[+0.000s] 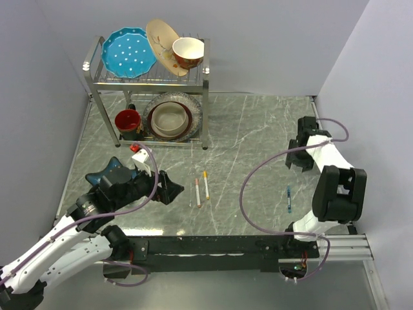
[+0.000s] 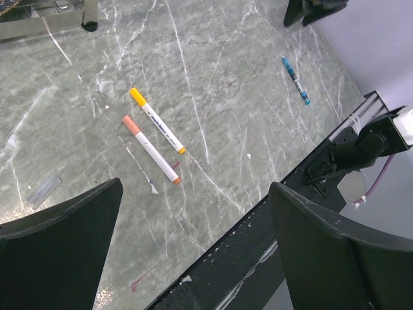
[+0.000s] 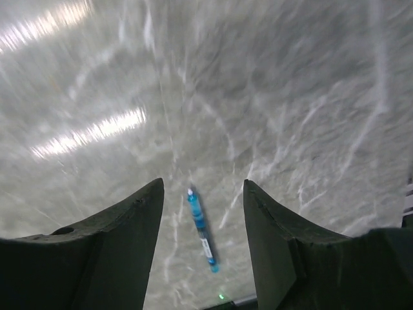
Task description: Insert the pens into the pen caps
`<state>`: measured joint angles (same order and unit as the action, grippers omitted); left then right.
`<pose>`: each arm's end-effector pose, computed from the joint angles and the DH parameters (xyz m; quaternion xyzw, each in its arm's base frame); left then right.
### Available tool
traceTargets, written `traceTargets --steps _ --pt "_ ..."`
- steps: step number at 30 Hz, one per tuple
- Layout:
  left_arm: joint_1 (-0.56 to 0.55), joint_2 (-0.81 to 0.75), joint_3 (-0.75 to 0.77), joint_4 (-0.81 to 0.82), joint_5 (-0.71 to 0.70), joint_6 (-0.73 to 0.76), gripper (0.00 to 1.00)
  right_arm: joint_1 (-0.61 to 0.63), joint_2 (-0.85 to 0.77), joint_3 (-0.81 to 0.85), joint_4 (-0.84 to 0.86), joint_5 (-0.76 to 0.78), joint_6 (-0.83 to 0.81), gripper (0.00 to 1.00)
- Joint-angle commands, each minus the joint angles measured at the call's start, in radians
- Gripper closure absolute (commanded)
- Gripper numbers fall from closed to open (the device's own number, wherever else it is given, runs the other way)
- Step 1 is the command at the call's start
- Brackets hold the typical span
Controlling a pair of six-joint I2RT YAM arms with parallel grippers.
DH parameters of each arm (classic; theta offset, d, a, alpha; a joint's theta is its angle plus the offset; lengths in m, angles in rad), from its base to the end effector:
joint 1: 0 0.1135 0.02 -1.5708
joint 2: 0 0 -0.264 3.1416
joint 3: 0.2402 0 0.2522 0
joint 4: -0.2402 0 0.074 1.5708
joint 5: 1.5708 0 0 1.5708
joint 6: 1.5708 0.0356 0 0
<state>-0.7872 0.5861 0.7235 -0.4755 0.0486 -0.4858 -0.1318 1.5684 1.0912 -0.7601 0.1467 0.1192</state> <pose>0.0961 -0.0989 0.3162 0.1364 0.8044 -0.3594 0.4529 0.2970 -0.0446 0.2151 0.1352 0.9742 -0.0733 0.1651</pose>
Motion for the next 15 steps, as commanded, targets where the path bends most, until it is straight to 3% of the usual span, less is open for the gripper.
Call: traceTargets --steps 1,15 --pt "-0.003 0.009 -0.004 0.037 0.025 0.027 0.01 0.011 0.050 -0.071 -0.039 -0.055 -0.112 0.42" --pt "-0.003 0.006 -0.002 0.035 0.010 0.030 0.01 0.050 0.134 -0.122 -0.021 -0.075 -0.142 0.50"
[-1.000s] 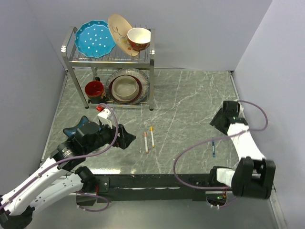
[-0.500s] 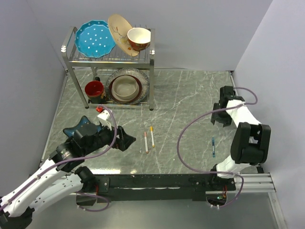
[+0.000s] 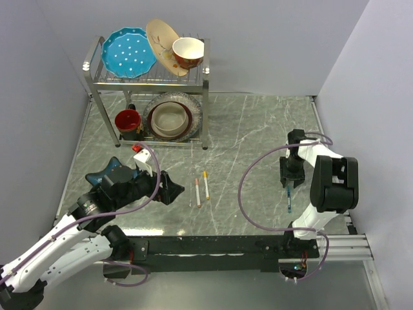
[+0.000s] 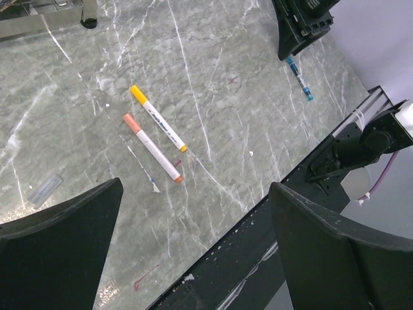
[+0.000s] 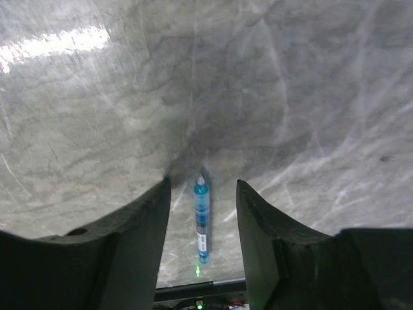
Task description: Insert the pens into the pen caps
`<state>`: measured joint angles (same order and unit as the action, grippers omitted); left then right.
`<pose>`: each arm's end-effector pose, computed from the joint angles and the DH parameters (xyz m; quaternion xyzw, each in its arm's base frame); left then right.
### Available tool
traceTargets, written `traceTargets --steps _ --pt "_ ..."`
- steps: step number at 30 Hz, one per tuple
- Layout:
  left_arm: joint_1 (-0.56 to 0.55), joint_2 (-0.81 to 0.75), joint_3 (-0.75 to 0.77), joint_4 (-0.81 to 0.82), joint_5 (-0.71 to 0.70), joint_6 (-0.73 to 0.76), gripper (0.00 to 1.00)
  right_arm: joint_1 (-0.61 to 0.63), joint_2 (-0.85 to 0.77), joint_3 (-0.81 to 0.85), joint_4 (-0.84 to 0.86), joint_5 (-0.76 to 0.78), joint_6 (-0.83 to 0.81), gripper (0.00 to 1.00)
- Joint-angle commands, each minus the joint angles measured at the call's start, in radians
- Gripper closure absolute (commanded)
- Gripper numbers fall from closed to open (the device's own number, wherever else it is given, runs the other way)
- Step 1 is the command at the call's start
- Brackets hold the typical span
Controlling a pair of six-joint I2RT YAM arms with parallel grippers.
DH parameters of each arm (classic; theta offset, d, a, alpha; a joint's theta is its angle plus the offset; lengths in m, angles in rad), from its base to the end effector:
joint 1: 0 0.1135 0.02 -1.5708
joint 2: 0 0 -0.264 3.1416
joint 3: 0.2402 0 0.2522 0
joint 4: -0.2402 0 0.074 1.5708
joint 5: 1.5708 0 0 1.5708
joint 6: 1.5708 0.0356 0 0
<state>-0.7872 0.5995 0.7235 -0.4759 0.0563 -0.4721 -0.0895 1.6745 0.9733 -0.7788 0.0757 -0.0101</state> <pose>0.0978 -0.1010 0.3145 0.1445 0.8070 -0.3556 0.4489 0.2818 -0.0280 0.1548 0.0413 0.9974 -0.0400 0.0434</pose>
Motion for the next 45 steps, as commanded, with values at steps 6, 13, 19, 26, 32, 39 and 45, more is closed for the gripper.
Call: traceTargets --steps 6,13,19,26,32,39,45 --pt "-0.003 -0.010 -0.001 0.036 -0.013 0.018 0.01 0.013 0.048 0.002 -0.008 -0.008 -0.014 0.67" --pt "-0.003 -0.021 -0.006 0.037 -0.036 0.018 0.01 0.043 0.027 0.015 -0.004 -0.007 -0.024 0.83" --pt "-0.003 -0.023 -0.006 0.031 -0.053 0.015 0.01 0.080 0.021 0.050 0.003 -0.017 -0.028 0.98" --pt "-0.003 -0.027 -0.015 0.042 -0.050 0.023 0.01 0.266 -0.009 0.154 0.061 -0.154 -0.008 1.00" --pt "-0.003 -0.026 -0.013 0.036 -0.084 0.007 0.01 0.459 0.057 0.220 0.118 -0.148 0.071 1.00" --pt "-0.003 0.002 -0.022 0.074 -0.040 -0.036 0.01 0.560 -0.027 0.226 0.214 -0.266 0.144 1.00" --pt "-0.004 0.083 -0.033 0.158 0.037 -0.129 0.06 0.666 -0.191 0.185 0.257 -0.340 0.177 1.00"
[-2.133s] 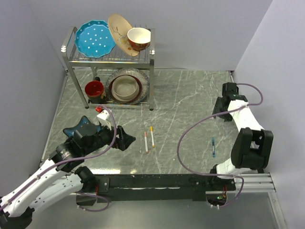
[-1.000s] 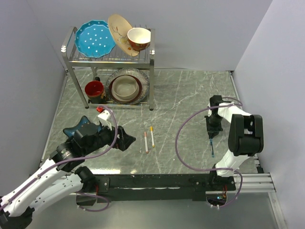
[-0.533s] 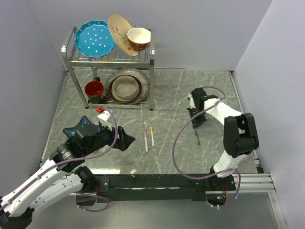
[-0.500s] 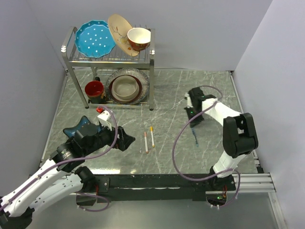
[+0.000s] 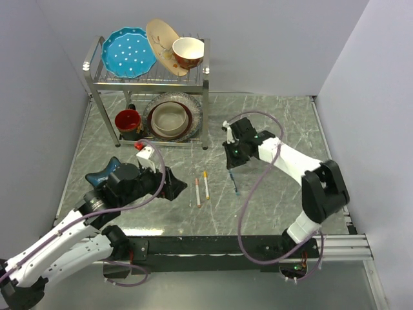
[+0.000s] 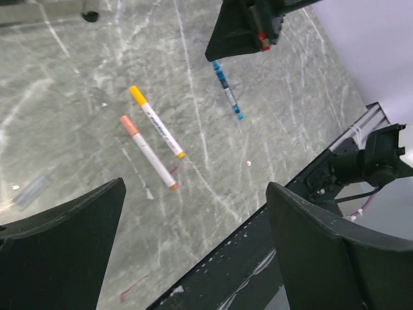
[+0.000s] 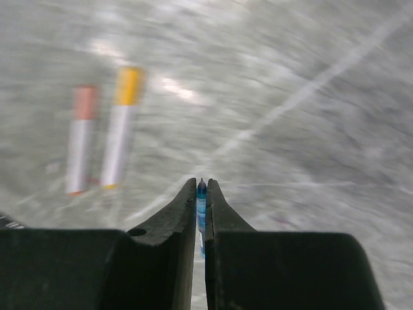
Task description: Insert the pens into the pen caps
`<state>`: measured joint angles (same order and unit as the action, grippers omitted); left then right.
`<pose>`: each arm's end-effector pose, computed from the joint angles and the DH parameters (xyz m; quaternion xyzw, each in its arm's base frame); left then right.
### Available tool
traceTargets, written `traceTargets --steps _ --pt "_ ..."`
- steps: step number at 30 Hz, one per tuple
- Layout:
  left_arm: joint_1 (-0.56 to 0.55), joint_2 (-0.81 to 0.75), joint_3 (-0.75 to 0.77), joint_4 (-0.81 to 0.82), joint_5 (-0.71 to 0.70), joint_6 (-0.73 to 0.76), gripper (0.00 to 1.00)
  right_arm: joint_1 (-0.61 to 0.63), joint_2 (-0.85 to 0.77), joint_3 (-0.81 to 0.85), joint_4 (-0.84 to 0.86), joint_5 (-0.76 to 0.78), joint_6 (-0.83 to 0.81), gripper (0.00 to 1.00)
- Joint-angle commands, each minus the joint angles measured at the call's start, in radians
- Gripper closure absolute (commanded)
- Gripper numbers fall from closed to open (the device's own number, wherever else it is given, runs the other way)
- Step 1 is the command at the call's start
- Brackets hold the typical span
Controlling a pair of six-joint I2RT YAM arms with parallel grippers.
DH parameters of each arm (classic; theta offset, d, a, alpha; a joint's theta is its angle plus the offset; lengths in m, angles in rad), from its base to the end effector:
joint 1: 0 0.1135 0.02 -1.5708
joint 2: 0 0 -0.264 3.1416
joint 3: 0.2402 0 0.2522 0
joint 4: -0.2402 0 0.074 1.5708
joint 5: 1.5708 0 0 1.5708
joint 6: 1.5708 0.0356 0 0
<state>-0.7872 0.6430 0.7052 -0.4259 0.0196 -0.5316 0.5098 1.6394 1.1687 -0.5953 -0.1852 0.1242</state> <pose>0.1067 -0.1081 0.3079 0.1105 0.8159 -0.3541 0.4436 0.2904 0.1699 0.2239 -0.2074 0.9419 0.1626 0.2084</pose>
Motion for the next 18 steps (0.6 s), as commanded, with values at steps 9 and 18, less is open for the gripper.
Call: traceTargets --steps 9,18 --pt "-0.003 0.112 -0.004 0.341 0.230 -0.065 0.16 0.187 -0.449 -0.122 0.251 -0.164 0.178 1.00" --pt "-0.004 0.222 0.016 0.476 0.374 -0.065 0.22 0.240 -0.569 -0.159 0.410 -0.258 0.292 1.00"
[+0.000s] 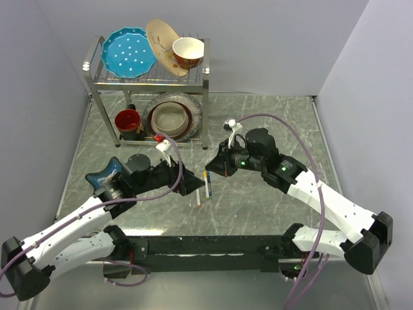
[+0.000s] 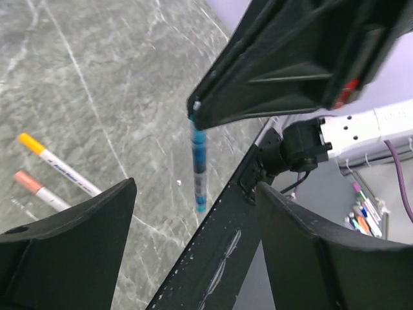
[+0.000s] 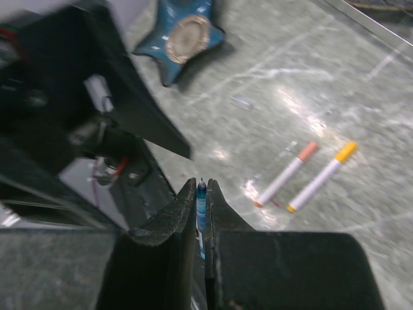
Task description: Insert the pens into the pen caps
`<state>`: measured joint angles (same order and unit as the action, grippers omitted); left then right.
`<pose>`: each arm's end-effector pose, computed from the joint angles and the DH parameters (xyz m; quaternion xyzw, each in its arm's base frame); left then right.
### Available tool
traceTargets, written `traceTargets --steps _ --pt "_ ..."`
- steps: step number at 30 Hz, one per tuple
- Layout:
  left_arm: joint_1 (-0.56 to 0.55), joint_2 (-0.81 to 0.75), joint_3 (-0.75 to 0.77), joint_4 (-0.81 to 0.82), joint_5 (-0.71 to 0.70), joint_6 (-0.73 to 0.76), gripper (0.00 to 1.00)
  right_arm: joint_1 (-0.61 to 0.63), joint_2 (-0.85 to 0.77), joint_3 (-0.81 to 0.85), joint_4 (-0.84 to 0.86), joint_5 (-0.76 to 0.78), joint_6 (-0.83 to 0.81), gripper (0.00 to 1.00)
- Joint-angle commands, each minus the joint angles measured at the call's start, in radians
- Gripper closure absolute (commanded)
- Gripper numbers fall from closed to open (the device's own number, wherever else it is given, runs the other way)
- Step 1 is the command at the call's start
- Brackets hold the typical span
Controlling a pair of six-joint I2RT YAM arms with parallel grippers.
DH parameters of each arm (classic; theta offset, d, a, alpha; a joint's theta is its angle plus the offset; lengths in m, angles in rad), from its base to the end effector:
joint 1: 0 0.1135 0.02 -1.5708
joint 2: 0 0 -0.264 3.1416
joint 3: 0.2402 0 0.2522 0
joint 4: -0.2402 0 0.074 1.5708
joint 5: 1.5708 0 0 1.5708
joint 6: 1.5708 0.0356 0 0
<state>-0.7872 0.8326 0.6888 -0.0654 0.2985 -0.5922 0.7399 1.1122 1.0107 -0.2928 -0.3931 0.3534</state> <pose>0.1331 -0.1484 0.3106 0.1680 0.7557 -0.4852 0.4066 0.1766 0.1797 0.3440 -0.2630 0.7799 0.4217 0.3805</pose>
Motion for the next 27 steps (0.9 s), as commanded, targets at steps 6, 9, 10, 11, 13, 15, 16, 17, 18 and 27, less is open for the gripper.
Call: traceTargets --steps 6,9,10,11,13,15,16,17,18,27 --pt "-0.004 0.060 0.026 0.144 0.076 -0.018 0.28 0.015 -0.109 -0.050 0.208 -0.092 0.124 1.00" --pt "-0.004 0.068 0.034 0.162 0.091 -0.035 0.29 0.015 -0.129 -0.073 0.239 -0.110 0.147 1.00" --pt "-0.004 0.071 0.037 0.167 0.120 -0.037 0.29 0.018 -0.130 -0.076 0.253 -0.119 0.151 1.00" --pt "-0.004 0.075 0.043 0.176 0.131 -0.040 0.29 0.018 -0.137 -0.084 0.259 -0.119 0.165 1.00" --pt "-0.004 0.083 0.048 0.179 0.152 -0.047 0.32 0.023 -0.143 -0.098 0.291 -0.125 0.188 1.00" --pt "-0.004 0.100 0.051 0.185 0.168 -0.055 0.41 0.026 -0.146 -0.110 0.322 -0.136 0.196 1.00" --pt "-0.004 0.105 0.049 0.188 0.180 -0.058 0.47 0.029 -0.140 -0.109 0.325 -0.147 0.197 1.00" --pt "-0.004 0.112 0.048 0.190 0.182 -0.063 0.65 0.030 -0.140 -0.107 0.327 -0.150 0.196 1.00" --pt "-0.004 0.114 0.043 0.205 0.183 -0.072 0.74 0.029 -0.138 -0.109 0.330 -0.156 0.191 1.00" --pt "-0.004 0.086 -0.005 0.305 0.197 -0.187 0.99 0.032 -0.302 -0.265 0.462 -0.125 0.151 0.39"
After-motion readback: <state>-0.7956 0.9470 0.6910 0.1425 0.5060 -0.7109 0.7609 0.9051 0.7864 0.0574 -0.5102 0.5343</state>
